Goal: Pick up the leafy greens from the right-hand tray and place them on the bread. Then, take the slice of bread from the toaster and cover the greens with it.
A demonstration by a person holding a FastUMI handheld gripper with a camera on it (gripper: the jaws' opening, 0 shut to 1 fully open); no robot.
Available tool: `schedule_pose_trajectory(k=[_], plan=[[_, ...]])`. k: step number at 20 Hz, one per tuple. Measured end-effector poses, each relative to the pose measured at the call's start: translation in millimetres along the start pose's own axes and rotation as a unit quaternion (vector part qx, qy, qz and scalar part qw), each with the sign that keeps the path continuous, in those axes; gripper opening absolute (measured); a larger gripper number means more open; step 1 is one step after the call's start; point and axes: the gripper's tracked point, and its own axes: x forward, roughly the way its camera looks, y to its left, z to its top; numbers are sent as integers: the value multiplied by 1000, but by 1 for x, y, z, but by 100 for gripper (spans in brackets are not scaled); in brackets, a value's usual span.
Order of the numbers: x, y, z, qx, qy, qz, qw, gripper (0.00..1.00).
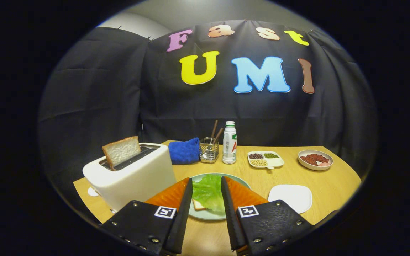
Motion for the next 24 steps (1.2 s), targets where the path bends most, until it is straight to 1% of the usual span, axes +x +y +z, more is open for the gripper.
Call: schedule_pose_trajectory(k=[6, 10, 14, 16, 20, 24], plan=[[-1, 61, 13, -11, -7, 44, 999, 49], [-3, 102, 19, 4, -2, 83, 997, 49], [-4, 138, 22, -16, -9, 106, 994, 49], [-3, 152, 21, -26, -11, 109, 994, 49], [11, 174, 17, -19, 1, 109, 994, 49], [24, 186, 19, -20, 4, 96, 995, 49]])
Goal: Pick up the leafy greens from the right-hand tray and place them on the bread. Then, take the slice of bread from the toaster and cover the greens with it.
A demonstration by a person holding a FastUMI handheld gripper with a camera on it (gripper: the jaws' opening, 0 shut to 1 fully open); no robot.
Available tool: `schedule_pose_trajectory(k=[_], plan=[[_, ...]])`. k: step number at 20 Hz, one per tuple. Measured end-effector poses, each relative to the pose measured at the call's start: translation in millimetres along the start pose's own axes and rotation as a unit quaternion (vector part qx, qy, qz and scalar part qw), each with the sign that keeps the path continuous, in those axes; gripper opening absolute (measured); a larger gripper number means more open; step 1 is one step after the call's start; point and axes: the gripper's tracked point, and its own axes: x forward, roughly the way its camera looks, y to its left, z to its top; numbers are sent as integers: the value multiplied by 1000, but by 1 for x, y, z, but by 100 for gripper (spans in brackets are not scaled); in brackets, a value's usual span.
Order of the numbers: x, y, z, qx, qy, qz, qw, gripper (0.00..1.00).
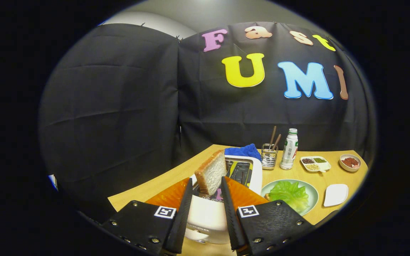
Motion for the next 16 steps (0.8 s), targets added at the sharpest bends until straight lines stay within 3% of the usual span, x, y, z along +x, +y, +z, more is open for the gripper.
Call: schedule_pose_trajectory(k=[7, 12, 13, 16], plan=[[22, 9, -1, -16, 4, -27, 999, 49], [34, -5, 2, -47, 4, -92, 995, 49], [33, -8, 1, -48, 10, -107, 993, 22], [39, -15, 1, -36, 17, -122, 992, 21]])
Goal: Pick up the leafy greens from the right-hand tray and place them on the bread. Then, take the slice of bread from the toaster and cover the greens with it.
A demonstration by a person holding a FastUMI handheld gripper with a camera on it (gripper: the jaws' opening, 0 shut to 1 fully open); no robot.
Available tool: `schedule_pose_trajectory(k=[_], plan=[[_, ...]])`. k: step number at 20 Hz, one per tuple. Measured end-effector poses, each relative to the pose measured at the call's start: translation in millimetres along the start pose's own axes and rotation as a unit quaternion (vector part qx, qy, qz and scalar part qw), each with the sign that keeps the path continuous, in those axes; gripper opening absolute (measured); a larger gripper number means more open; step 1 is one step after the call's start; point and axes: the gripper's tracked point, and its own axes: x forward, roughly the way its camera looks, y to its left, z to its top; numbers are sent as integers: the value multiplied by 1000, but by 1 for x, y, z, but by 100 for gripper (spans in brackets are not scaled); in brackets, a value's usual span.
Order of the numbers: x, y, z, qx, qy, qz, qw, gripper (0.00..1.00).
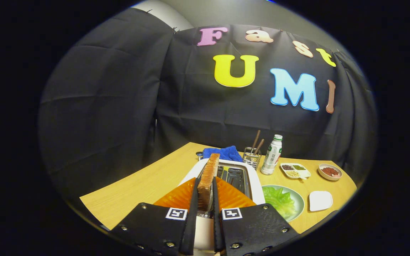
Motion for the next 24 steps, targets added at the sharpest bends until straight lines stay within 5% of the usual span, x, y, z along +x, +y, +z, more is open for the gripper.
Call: schedule_pose_trajectory(k=[1, 24], plan=[[2, 2, -2, 6, 0, 12, 1000, 6], [-25, -12, 54, 64, -45, 56, 995, 6]])
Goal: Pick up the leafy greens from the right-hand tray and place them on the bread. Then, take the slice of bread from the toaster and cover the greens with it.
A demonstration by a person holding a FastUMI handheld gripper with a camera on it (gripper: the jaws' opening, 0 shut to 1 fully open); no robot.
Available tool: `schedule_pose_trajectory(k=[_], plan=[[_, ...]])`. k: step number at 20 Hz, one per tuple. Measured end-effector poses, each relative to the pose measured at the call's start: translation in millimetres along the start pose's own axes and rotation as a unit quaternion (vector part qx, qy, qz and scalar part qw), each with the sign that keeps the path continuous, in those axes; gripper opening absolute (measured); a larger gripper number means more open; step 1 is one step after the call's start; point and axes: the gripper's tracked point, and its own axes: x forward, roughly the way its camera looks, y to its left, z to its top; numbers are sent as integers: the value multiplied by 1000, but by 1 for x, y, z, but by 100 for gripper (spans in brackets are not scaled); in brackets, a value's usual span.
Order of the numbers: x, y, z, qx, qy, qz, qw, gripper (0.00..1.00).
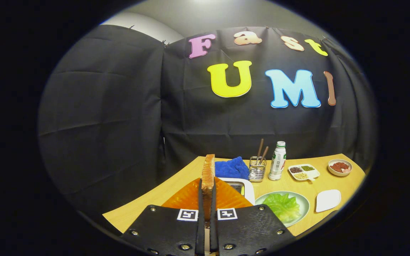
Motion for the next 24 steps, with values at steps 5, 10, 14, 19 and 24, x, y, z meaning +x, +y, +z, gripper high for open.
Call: schedule_pose_trajectory(k=[5, 10, 14, 19, 24], plan=[[-9, -8, 18, 2, -16, 2, 1000, 5], [-24, -29, 31, -7, -29, -1, 1000, 5], [-35, -57, 32, -12, -36, -15, 999, 5], [-38, -108, 22, -6, -31, -38, 999, 6], [-29, -144, 5, -23, -27, -58, 998, 6]])
